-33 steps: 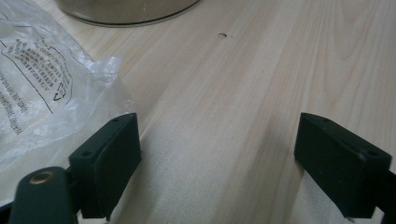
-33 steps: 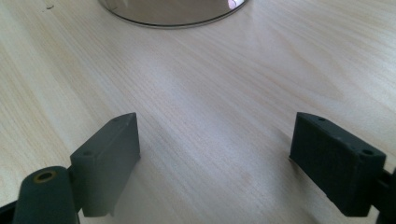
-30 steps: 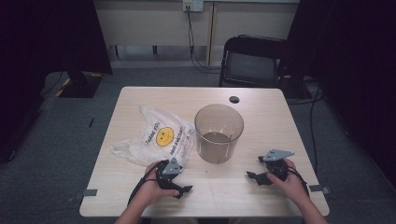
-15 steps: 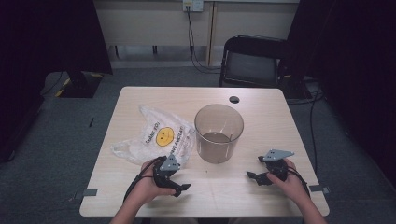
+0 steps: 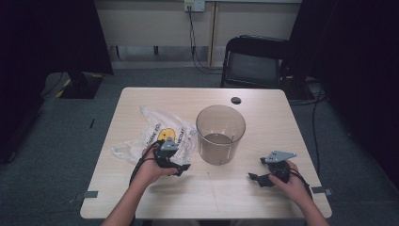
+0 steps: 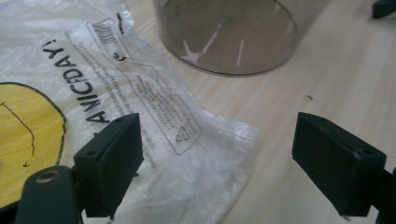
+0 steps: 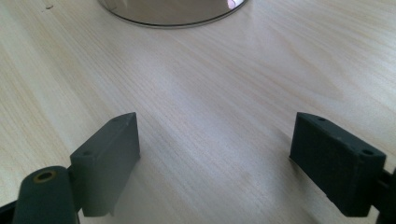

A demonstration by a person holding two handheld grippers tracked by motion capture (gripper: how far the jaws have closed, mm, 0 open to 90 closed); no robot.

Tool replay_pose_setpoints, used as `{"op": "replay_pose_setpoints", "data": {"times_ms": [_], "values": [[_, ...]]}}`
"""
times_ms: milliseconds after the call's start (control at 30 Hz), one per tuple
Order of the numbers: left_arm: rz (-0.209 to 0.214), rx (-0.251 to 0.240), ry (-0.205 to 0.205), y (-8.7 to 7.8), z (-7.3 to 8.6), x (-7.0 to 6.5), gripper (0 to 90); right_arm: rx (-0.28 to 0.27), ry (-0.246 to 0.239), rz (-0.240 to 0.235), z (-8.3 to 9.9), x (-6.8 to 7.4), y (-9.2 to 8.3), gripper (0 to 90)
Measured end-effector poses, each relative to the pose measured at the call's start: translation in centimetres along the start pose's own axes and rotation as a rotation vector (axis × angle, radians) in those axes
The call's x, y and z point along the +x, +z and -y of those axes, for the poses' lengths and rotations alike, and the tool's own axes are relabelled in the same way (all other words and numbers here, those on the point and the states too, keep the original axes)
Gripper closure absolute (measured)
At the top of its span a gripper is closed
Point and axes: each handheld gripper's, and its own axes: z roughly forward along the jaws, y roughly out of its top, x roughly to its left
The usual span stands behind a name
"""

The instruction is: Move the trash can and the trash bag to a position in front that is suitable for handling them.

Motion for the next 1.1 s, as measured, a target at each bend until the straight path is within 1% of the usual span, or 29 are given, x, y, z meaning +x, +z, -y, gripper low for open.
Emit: {"op": "replay_pose_setpoints", "data": {"times_ms": [67,133,167,233,267,333,433,467,500,533,567,600,633,700,833,900,933,1000,1033,1100], "values": [[-0.001,0.007,-0.015,0.5,0.1,0.3,16.3,0.0,0.0,0.0,0.0,0.0,0.0,14.8],[-0.005,0.02,-0.036,1.0,0.3,0.6,19.3,0.0,0.0,0.0,0.0,0.0,0.0,14.8],[-0.014,0.028,-0.037,1.1,0.3,0.7,20.3,0.0,0.0,0.0,0.0,0.0,0.0,14.8],[-0.029,0.022,-0.052,1.4,0.4,0.9,21.0,0.0,0.0,0.0,0.0,0.0,0.0,14.8],[-0.026,0.019,-0.06,1.4,0.3,0.9,21.7,0.0,0.0,0.0,0.0,0.0,0.0,14.8],[-0.037,0.026,-0.064,1.6,0.3,1.0,24.3,0.0,0.0,-0.001,0.0,0.0,0.0,14.8],[-0.051,0.038,-0.069,1.8,0.1,1.2,25.0,0.0,0.0,0.0,0.0,0.0,0.0,14.8],[-0.049,0.037,-0.08,1.9,0.0,1.2,25.0,0.0,0.0,0.0,0.0,0.0,0.0,14.8],[-0.054,0.044,-0.075,1.9,0.0,1.2,25.2,0.0,0.0,0.0,0.0,0.0,0.0,14.8],[-0.05,0.06,-0.071,2.0,0.1,1.2,27.7,0.0,0.0,0.0,0.0,0.0,0.0,14.8],[-0.047,0.066,-0.069,2.1,0.3,1.2,29.3,0.0,0.0,0.0,0.0,0.0,0.0,14.8],[-0.044,0.073,-0.072,2.1,0.4,1.1,29.0,0.0,0.0,0.0,0.0,0.0,0.0,14.8],[-0.042,0.081,-0.065,2.0,0.6,1.0,28.4,0.0,0.0,0.0,0.0,0.0,0.0,14.8],[-0.031,0.078,-0.064,1.7,1.0,0.8,27.6,0.0,0.0,0.0,0.0,0.0,0.0,14.8],[-0.017,0.09,-0.075,0.7,1.8,0.4,27.0,0.0,0.0,0.0,0.0,0.0,0.0,14.8],[-0.01,0.095,-0.063,0.1,2.1,0.1,27.1,0.0,0.0,-0.001,0.0,0.0,0.0,14.8],[-0.008,0.087,-0.06,-0.3,2.2,0.0,27.2,0.0,0.0,-0.001,0.0,0.0,0.0,14.8],[-0.003,0.06,-0.066,-1.1,1.9,-0.2,27.0,0.0,0.0,-0.001,0.0,0.0,0.0,14.8],[-0.01,0.052,-0.066,-1.5,1.5,-0.2,27.0,0.0,0.0,0.0,0.0,0.0,0.0,14.8],[-0.026,0.029,-0.05,-2.1,0.5,-0.1,25.6,0.0,0.0,0.0,0.0,0.0,0.0,14.8]]}}
